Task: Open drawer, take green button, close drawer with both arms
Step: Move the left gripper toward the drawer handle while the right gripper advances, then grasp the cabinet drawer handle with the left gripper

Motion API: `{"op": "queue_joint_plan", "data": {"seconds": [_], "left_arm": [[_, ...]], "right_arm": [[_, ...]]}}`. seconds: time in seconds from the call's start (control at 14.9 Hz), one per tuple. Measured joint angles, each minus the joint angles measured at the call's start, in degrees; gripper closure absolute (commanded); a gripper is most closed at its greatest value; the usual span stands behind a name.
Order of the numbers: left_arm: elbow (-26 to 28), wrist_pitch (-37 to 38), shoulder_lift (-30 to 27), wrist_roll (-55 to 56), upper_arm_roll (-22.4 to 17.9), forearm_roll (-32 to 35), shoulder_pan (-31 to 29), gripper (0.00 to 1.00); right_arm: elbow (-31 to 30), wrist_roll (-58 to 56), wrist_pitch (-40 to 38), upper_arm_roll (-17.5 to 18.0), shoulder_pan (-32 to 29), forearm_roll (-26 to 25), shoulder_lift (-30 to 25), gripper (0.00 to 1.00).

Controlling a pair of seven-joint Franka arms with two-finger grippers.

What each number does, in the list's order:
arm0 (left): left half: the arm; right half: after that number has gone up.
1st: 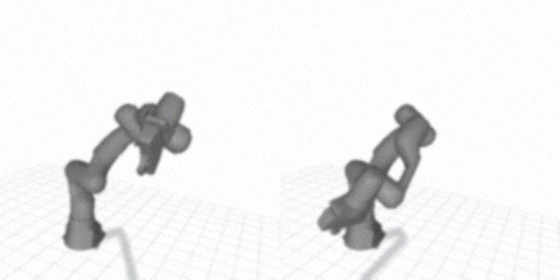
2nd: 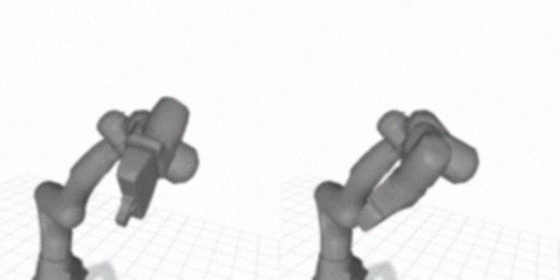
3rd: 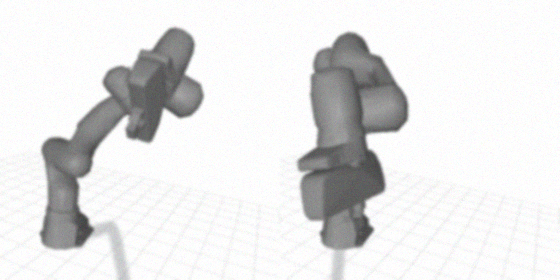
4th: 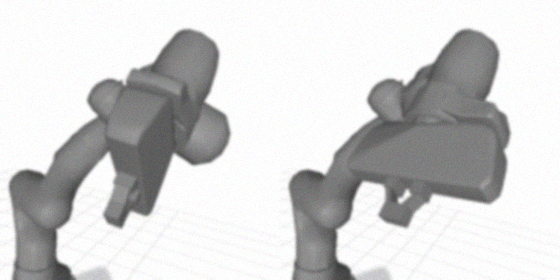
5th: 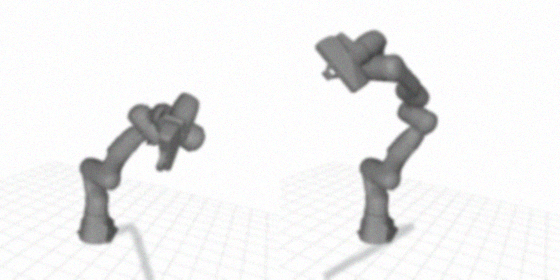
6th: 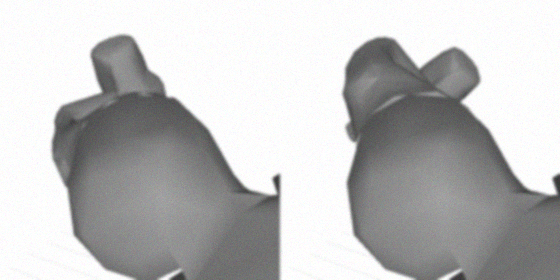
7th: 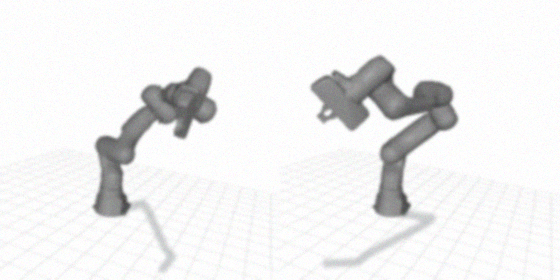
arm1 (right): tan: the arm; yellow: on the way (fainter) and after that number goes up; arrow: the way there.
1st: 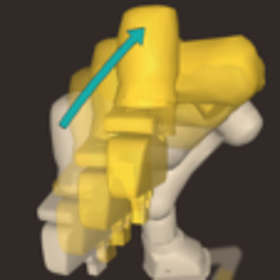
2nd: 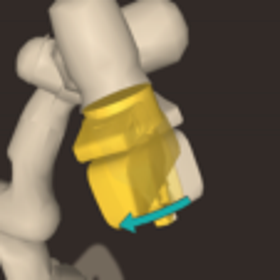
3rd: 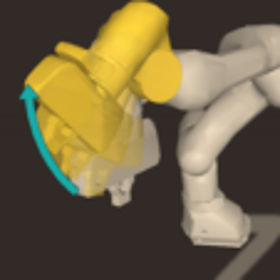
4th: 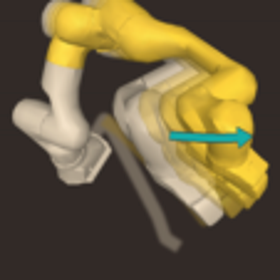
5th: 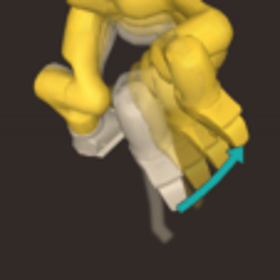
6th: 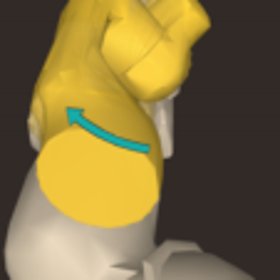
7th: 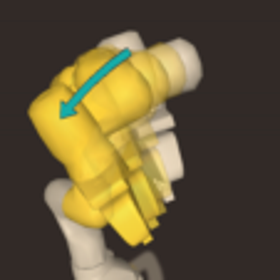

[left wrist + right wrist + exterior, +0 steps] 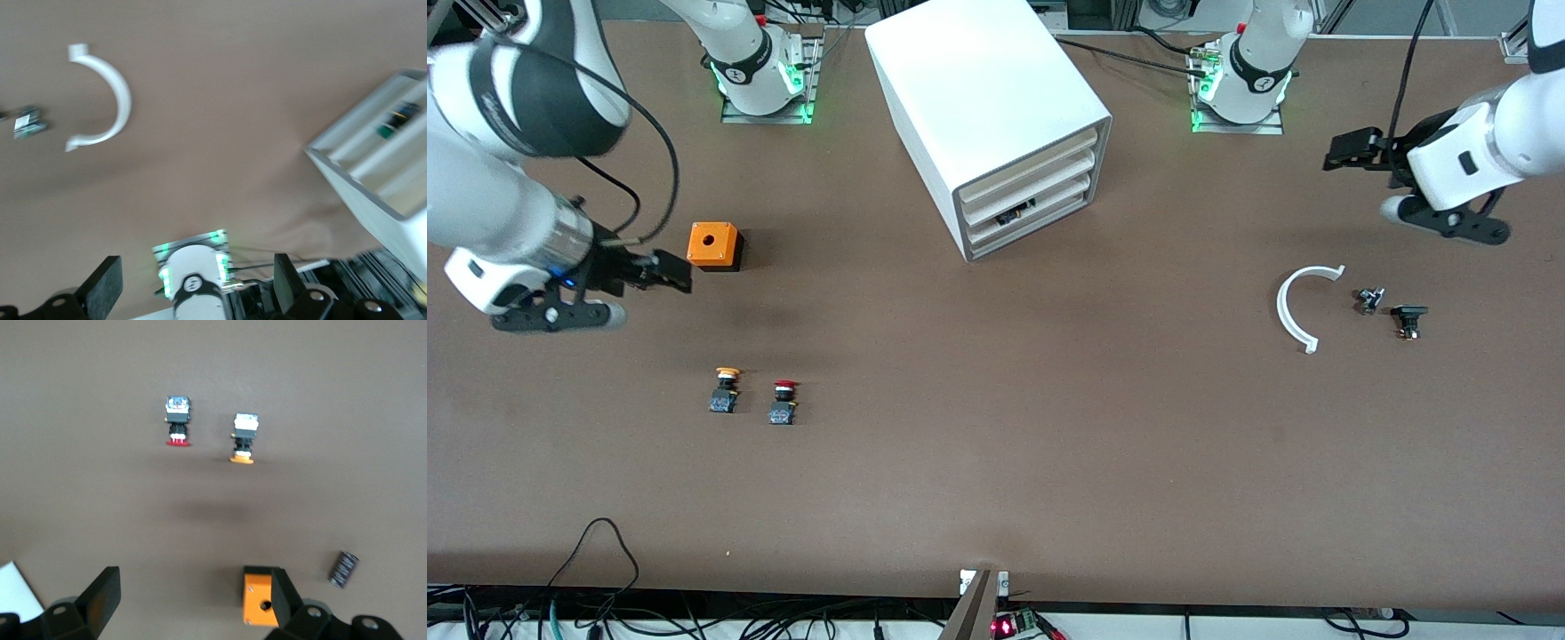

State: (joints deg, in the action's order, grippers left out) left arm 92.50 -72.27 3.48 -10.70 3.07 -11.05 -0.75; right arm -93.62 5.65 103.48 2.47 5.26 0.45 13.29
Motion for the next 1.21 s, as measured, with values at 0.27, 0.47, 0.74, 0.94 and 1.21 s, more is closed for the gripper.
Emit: {"op": "queue_joint_plan", "data": {"seconds": [0.27,0.47,0.74,0.94,1.21], "left_arm": [[1.1,0.1,6.9,-11.1,-0.3,-14.7,-2.7,0.0],[4.0,-3.5,11.9,-15.5,-0.1,-24.1,-3.0,0.0],[16.1,-15.4,13.0,-25.6,1.8,-34.4,-2.2,0.0],[26.5,-24.3,13.0,-33.8,4.9,-41.6,-2.0,0.0],[35.3,-33.4,13.6,-40.5,9.2,-49.5,-1.9,0.0]], "right_arm": [[6.1,3.8,2.9,0.0,2.3,0.1,8.1,0.0],[13.0,5.3,5.0,0.1,4.4,1.6,14.0,0.0],[16.6,10.1,10.0,0.1,6.6,3.3,17.9,0.0],[19.2,16.8,10.3,0.2,8.8,4.0,18.6,0.0],[20.5,28.7,10.3,0.3,12.3,4.1,18.9,0.0]]}}
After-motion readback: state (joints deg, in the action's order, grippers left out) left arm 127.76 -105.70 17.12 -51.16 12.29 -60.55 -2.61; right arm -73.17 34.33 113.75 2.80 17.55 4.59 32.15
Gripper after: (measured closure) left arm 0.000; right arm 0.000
